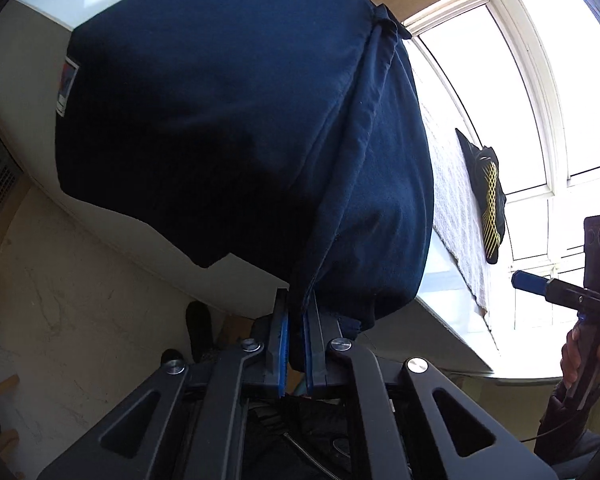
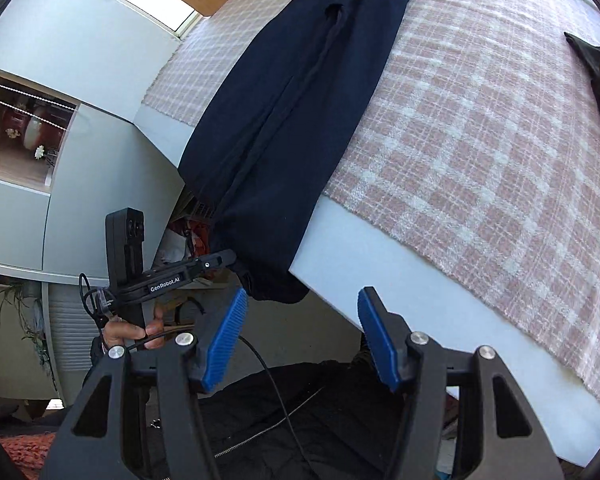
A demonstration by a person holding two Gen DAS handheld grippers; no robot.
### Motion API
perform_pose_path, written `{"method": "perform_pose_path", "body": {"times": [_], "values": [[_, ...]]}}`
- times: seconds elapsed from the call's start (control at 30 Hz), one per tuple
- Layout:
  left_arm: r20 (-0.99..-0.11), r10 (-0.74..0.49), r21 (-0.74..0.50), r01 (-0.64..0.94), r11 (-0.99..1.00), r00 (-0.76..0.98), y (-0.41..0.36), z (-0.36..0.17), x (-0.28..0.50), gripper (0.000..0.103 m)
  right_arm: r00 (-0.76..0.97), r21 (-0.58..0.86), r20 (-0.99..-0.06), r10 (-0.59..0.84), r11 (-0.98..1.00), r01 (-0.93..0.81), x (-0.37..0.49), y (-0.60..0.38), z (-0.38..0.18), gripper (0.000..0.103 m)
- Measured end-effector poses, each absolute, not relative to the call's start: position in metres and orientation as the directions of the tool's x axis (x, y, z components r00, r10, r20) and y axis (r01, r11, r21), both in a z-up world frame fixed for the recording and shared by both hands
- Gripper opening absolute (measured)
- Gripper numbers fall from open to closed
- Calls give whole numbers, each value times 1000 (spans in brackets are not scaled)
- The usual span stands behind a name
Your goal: Fold clothes
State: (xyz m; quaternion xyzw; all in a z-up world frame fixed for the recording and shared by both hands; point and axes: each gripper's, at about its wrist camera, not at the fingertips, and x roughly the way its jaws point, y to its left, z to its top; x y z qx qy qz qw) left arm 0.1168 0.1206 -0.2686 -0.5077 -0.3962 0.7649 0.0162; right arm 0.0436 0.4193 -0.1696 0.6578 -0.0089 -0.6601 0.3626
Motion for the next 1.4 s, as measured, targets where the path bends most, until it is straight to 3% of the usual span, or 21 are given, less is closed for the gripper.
{"method": "perform_pose_path", "body": {"times": [0.1,0.2,0.33,0.43,0.57,0.7,0.9,1.03,1.23,1.4], "values": [[-792,423,-590,374,-715,-441,119,-275,125,7,173,478,-874,-454,-738,476,54,408,-195,58],[-825,427,-553,370,-746,-371,131,-290,137,29,198,467,-882,-427,-735,492,63,396,-212,58],[-839,425,-536,378,-755,-340,143,-299,150,29,198,464,-882,-427,-716,521,69,383,-212,58],[-824,400,-544,362,-757,-402,134,-276,151,29,158,448,-883,-442,-695,562,65,375,-192,58],[-799,339,-536,332,-776,-497,108,-238,156,39,84,399,-892,-443,-687,608,38,366,-154,58],[-768,294,-551,353,-757,-569,88,-224,154,39,5,340,-897,-442,-684,645,-19,355,-106,58],[-775,237,-569,483,-666,-586,65,-246,155,42,-130,212,-904,-407,-692,690,-144,308,-69,61],[-756,229,-618,553,-560,-613,61,-264,159,43,-145,137,-932,-332,-693,708,-226,258,-95,61],[-711,212,-675,565,-475,-671,71,-273,151,47,-22,229,-945,-325,-711,664,-303,218,-145,61],[-723,156,-671,629,-393,-673,58,-288,164,47,11,239,-952,-306,-719,652,-329,201,-171,61]]}}
